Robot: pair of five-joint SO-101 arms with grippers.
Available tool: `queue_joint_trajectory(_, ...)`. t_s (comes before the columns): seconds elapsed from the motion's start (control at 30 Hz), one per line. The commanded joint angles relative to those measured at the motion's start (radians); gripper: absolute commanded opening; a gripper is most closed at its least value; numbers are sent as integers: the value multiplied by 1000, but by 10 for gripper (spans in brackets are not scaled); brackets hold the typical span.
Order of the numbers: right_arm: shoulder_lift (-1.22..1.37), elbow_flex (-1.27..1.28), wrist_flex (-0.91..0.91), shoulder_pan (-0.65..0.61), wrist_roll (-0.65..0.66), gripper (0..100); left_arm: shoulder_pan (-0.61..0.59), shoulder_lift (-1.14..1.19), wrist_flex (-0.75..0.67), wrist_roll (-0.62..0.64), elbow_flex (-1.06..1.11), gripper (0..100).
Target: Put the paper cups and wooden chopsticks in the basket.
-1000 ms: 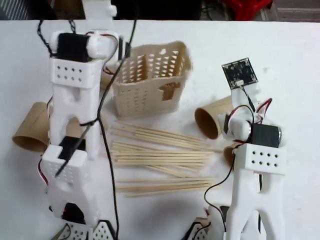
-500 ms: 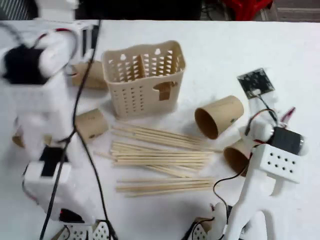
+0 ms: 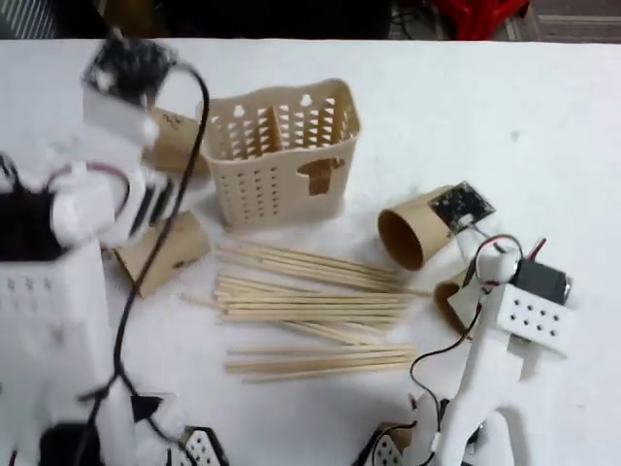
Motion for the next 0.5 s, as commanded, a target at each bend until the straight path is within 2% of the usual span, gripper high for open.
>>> queue_joint_trajectory(0.0,-68,80,-120,-12,-44,205,-10,-249,-75,-69,308,181)
queue_joint_trajectory(0.2,-219,235,-197,-27,-52,205,-45,-404,-272,-80,736,181)
queue_joint_trajectory(0.37,-314,328,-352,41,-54,202,-94,-466,-508,-37,1062,181)
queue_joint_trajectory(0.47,-332,362,-443,90,-48,201,-102,-476,-597,-35,1194,181)
